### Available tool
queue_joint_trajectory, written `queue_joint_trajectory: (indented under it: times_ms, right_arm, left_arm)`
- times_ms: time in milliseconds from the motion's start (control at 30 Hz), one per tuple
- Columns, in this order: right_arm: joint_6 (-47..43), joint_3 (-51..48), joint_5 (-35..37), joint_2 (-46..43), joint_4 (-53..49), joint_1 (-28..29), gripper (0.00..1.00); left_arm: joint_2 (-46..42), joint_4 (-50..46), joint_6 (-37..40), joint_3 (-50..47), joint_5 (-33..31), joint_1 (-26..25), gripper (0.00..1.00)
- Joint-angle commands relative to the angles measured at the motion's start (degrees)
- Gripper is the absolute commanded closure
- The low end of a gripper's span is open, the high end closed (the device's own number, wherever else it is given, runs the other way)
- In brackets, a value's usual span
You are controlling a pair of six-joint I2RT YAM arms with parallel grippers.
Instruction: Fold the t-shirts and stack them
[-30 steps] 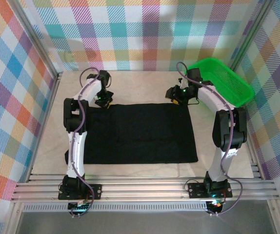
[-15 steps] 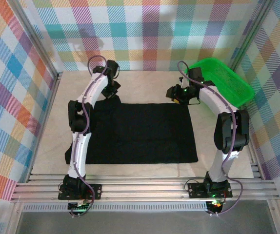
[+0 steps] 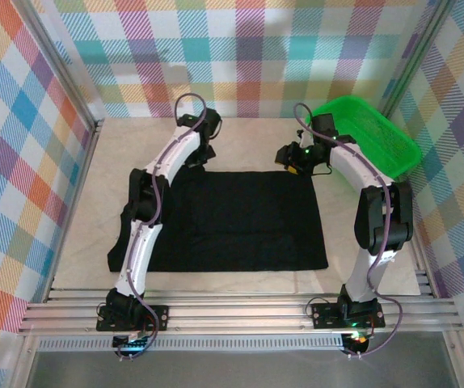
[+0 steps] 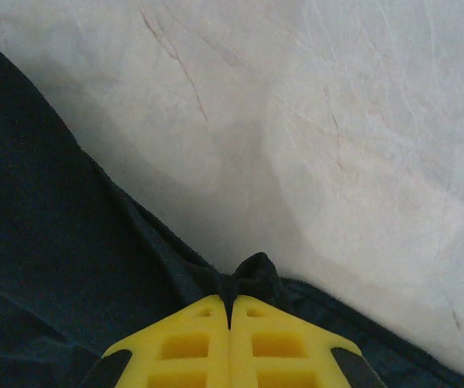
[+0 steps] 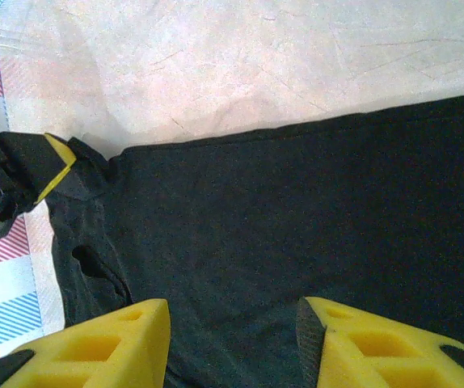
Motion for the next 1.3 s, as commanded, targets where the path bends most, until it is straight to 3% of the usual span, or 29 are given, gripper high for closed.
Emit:
queue_joint_trajectory:
  times_ms: [0,200,333,467,567,633,867,1100,1267]
  right_arm:
    - [-0.8,-1.4,-0.7,-3.0,0.2,0.2,0.54]
    - [-0.1,-3.3,0.8,-3.3,0.7,-0.1,0.54]
    - [0.6,-3.5,0.2,-2.6,1.4,-0.1,0.54]
    - [0.9,-3.4,-0.1,-1.9,2.0,0.0,0.54]
    - [0.7,-3.3,-0.1,-1.7,2.0,-0.1,0.54]
    - [0.7,-3.2,0.0,-1.4,2.1,-0.1,0.54]
    - [1.2,-2.0,1.5,0.6,2.5,-0.2,0.54]
    - [0.3,1.6,2.1,2.7,0.8,-0.2,0.54]
    - [0.0,2.3,2.2,3.3,0.1,-0.3,0.53]
  left_arm:
    - [-4.4,-2.4,-2.9,-2.9,-2.9,-2.7,1.0]
    - [-11.7,0.0,-13.5,-17.2,-1.5,-5.6,1.0]
    - [-19.1,8.4,-22.5,-32.3,5.2,-6.0,1.0]
    - [-23.2,14.1,-28.3,-40.2,13.6,-6.1,0.84]
    - [-26.8,11.1,-25.4,-37.4,8.2,-5.6,0.61]
    - [-28.2,10.2,-21.5,-34.9,4.9,-3.8,0.54]
    - [-18.5,6.7,-12.2,-22.0,7.3,7.1,0.54]
    - [-6.8,6.7,-8.0,-9.9,11.5,8.6,0.56]
    - [-6.3,10.8,-5.6,-13.9,14.3,8.7,0.55]
